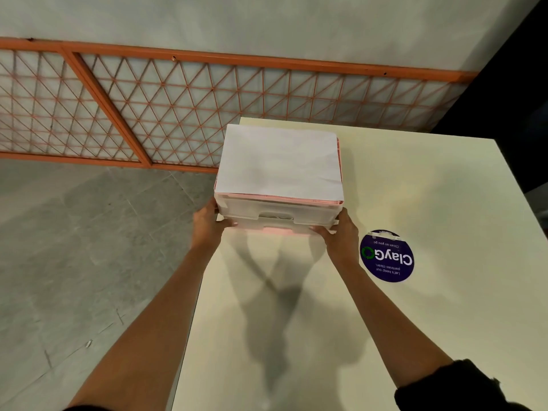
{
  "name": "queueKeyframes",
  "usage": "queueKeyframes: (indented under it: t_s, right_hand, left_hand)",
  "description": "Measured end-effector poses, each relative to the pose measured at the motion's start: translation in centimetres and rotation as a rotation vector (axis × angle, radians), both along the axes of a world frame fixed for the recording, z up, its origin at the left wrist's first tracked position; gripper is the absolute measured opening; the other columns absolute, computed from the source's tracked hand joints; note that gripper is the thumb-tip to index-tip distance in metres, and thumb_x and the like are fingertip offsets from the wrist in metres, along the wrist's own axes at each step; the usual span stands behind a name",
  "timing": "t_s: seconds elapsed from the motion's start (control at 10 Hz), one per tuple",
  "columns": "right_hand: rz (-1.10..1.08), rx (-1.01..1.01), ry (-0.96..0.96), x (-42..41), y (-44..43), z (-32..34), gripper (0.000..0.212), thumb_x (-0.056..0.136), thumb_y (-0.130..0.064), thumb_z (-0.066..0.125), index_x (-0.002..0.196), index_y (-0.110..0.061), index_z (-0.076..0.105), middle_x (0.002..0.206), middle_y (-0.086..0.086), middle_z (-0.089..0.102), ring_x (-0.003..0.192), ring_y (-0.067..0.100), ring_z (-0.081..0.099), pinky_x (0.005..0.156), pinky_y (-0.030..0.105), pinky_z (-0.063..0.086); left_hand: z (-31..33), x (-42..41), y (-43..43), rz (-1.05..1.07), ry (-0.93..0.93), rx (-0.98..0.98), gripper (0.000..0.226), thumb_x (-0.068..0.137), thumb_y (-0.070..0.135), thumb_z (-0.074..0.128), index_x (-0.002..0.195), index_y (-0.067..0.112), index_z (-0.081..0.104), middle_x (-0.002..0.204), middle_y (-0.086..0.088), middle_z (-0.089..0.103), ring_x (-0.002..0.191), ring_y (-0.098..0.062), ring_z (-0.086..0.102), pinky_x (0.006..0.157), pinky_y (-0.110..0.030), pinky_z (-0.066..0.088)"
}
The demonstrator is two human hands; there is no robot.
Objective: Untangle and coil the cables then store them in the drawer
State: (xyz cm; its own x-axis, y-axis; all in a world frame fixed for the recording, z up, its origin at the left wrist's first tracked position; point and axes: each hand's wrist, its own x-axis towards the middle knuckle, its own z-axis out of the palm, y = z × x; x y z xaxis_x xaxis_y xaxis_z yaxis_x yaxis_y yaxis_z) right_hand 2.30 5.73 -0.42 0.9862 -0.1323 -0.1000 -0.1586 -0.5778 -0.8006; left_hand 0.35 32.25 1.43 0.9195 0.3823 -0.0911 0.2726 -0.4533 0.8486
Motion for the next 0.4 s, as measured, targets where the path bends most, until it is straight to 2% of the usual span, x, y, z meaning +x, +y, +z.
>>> queueKeyframes:
  t_s: [0.1, 0.2, 0.3, 0.4]
  right_hand:
    - [0.028, -0.003, 0.031, 0.0, -0.2, 0.2, 0.057, 0.074, -0.03, 0.08, 0.115, -0.009, 0.047, 0.115, 0.008, 0.062, 0.098, 0.03, 0.061, 0.082, 0.048, 0.051]
    - [0.051, -0.015, 0.071, -0.1, -0.5, 0.3, 0.065, 0.074, -0.03, 0.08, 0.125, -0.009, 0.044, 0.123, 0.008, 0.058, 0.109, 0.032, 0.057, 0.087, 0.051, 0.049]
    - [0.065, -0.057, 0.103, -0.7, -0.8, 1.1, 0.064, 0.082, -0.032, 0.072, 0.132, -0.006, 0.041, 0.13, 0.011, 0.052, 0.113, 0.031, 0.055, 0.091, 0.049, 0.047]
    - [0.113, -0.169, 0.137, -1.5, -1.6, 2.0, 0.049, 0.091, -0.03, 0.061, 0.13, -0.005, 0.043, 0.13, 0.012, 0.052, 0.116, 0.028, 0.053, 0.089, 0.041, 0.048]
  left_hand:
    - [-0.7, -0.4, 0.0, -0.005, 0.044, 0.003, 0.06, 0.071, -0.003, 0.078, 0.125, 0.0, 0.051, 0.105, -0.01, 0.062, 0.096, -0.023, 0.054, 0.075, -0.02, 0.043]
    - [-1.9, -1.3, -0.9, 0.053, 0.136, 0.071, 0.064, 0.077, 0.007, 0.077, 0.129, -0.002, 0.042, 0.123, -0.02, 0.056, 0.114, -0.036, 0.052, 0.091, -0.04, 0.044]
    - [-1.6, -2.8, -3.4, 0.061, 0.284, 0.262, 0.056, 0.087, 0.013, 0.067, 0.128, -0.008, 0.036, 0.132, -0.025, 0.042, 0.123, -0.038, 0.041, 0.098, -0.037, 0.034]
    - [-0.8, -4.4, -6.6, 0.049, 0.343, 0.392, 0.047, 0.095, 0.019, 0.056, 0.129, -0.005, 0.034, 0.133, -0.02, 0.039, 0.125, -0.034, 0.039, 0.095, -0.04, 0.04]
